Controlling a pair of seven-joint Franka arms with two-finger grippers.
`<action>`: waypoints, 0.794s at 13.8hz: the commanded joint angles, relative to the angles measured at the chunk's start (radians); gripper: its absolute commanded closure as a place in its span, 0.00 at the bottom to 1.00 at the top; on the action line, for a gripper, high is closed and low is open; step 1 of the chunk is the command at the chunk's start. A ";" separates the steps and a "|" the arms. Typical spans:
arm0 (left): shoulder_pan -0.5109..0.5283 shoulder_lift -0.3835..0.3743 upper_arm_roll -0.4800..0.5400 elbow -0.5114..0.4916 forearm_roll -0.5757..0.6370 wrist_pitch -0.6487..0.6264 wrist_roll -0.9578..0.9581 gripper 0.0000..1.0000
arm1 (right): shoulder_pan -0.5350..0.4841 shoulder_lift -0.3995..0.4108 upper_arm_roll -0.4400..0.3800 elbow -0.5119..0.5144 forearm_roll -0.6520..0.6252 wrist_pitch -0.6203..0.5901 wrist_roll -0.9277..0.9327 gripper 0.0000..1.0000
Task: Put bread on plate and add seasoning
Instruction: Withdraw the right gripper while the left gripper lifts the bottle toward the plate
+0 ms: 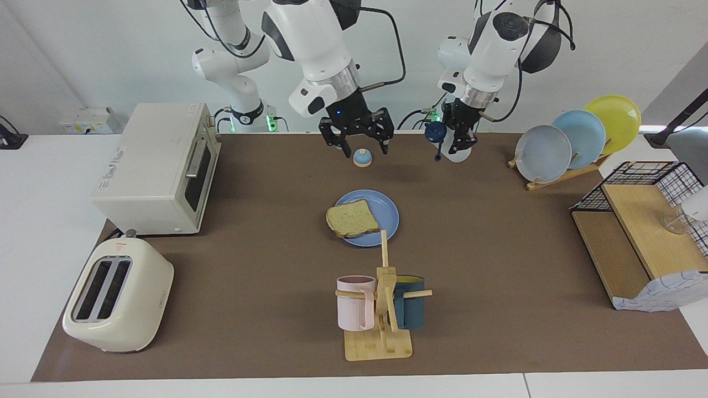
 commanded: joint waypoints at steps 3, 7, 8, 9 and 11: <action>-0.001 0.046 -0.077 0.099 0.121 -0.093 -0.155 1.00 | -0.191 -0.055 0.006 -0.028 -0.197 -0.195 -0.295 0.00; -0.002 0.202 -0.188 0.308 0.207 -0.287 -0.292 1.00 | -0.282 -0.069 0.004 -0.039 -0.223 -0.305 -0.387 0.00; -0.004 0.243 -0.201 0.368 0.233 -0.347 -0.313 1.00 | -0.311 -0.087 0.004 -0.059 -0.223 -0.316 -0.451 0.00; -0.011 0.297 -0.234 0.423 0.276 -0.407 -0.368 1.00 | -0.316 -0.094 0.001 -0.071 -0.224 -0.319 -0.478 0.00; -0.022 0.418 -0.284 0.524 0.351 -0.501 -0.425 1.00 | -0.314 -0.138 -0.011 -0.149 -0.223 -0.309 -0.481 0.00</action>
